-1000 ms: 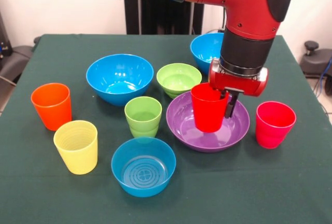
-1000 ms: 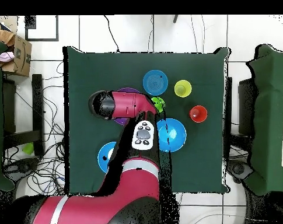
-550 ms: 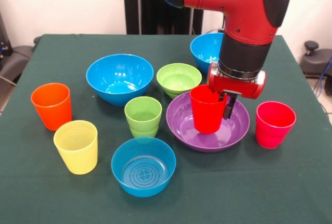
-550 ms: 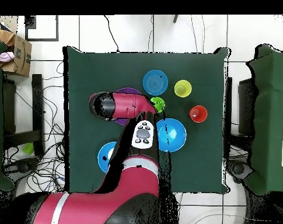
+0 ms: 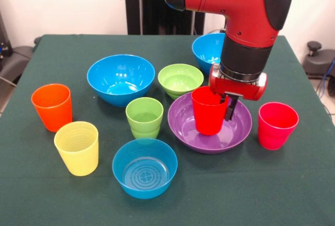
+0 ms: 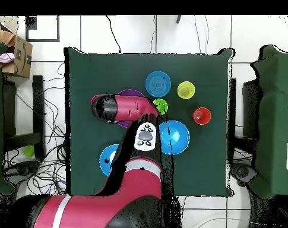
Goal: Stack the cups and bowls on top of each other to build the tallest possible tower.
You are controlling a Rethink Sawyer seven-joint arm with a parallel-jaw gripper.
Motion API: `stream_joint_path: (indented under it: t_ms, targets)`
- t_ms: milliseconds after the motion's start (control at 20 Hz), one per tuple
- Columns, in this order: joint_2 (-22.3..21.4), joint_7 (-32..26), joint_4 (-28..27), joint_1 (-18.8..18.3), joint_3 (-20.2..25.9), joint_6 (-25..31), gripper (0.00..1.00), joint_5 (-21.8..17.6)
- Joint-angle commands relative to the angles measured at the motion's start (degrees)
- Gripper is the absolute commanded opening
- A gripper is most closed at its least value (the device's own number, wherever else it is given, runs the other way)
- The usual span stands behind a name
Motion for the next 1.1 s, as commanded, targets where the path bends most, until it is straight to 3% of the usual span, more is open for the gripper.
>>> stream_joint_path:
  t_ms: [50, 1100]
  targets:
    - [2.9, 0.0, -1.1, 0.5, 4.6, 2.9, 0.0, -3.7]
    - [2.4, -0.1, 0.1, 0.5, 4.7, 2.5, 0.0, -3.8]
